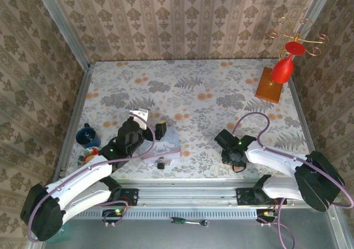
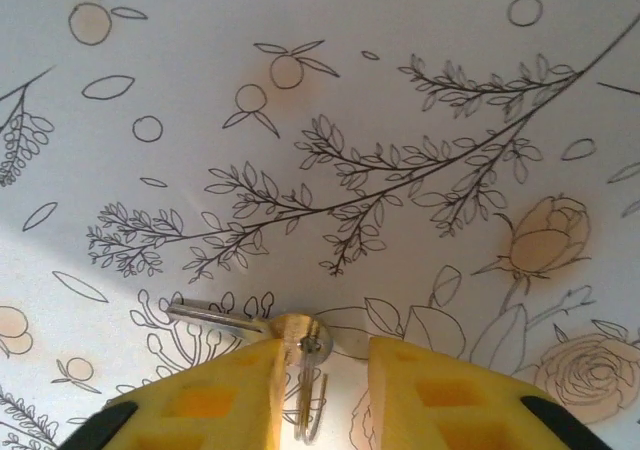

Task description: Unlock the padlock with the key

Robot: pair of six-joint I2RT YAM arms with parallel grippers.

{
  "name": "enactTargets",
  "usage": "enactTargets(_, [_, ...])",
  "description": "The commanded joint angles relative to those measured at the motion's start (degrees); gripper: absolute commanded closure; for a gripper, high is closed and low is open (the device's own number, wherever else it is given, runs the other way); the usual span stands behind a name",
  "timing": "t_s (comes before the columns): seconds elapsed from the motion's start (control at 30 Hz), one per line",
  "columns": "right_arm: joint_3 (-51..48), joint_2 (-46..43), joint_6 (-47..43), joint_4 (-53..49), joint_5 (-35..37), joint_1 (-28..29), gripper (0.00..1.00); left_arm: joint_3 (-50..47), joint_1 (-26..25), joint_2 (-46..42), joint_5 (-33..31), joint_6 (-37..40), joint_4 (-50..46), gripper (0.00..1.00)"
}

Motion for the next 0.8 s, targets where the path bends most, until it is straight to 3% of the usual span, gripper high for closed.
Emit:
enactTargets(0.0, [-0.75, 1.18, 1.72, 1.54, -0.31, 0.47, 0.77, -0.43, -0.29, -0.42, 0.80, 0.74, 0.76, 0.00])
enactTargets(0.2, [-0.74, 0.88, 2.06, 3.27, -0.81, 0.95, 1.00, -0.43, -0.30, -0.40, 0.73, 0.82, 0.83, 0.00])
enactTargets(0.53, [-1.94, -7.85, 3.03, 6.23, -0.79, 0.97, 1.00, -0.25, -0.28, -0.10, 1.15, 1.00, 0.90, 0.00])
enactTargets(0.77, [-4.99, -16.24, 5.80, 15.86, -1.87, 0.93, 1.00, -0.42, -0.32, -0.11, 2.40, 1.17, 1.50, 0.00])
